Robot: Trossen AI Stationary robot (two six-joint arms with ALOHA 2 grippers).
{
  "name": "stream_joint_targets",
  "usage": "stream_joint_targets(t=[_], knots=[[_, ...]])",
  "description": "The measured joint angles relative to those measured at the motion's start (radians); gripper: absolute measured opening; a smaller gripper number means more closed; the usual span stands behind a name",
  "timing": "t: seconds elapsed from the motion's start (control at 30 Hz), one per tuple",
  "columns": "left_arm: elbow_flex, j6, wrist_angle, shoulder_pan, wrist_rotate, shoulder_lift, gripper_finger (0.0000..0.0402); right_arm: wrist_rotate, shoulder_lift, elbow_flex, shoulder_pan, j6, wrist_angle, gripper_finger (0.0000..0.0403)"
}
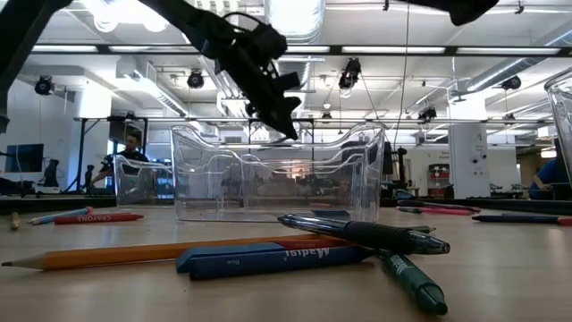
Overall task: Sort crayons/erasers/pens/pencils in bins
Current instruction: Put the gray crayon into the top right transparent bin, then put the blue pencil into the bottom transparent bin
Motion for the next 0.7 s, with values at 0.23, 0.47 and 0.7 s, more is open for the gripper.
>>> stream_joint_targets(t=[0.23, 0.47, 0.7], knots=[[-0.003, -0.006, 0.038, 0.028, 0.016, 0.041, 0.0075, 0.000, 0.018, 0.000, -0.010, 0.031, -0.002, 0.0366], [0.011, -0.018, -0.039, 0.021, 0.015, 0.001, 0.0150, 0.001, 0.021, 0.001, -0.010, 0.030, 0.001, 0.0366], [0.031, -0.083, -0.360, -0.069, -0.019, -0.288, 0.0170, 0.001, 0.021, 0.001, -0.010, 0.029, 0.006, 0.0366]])
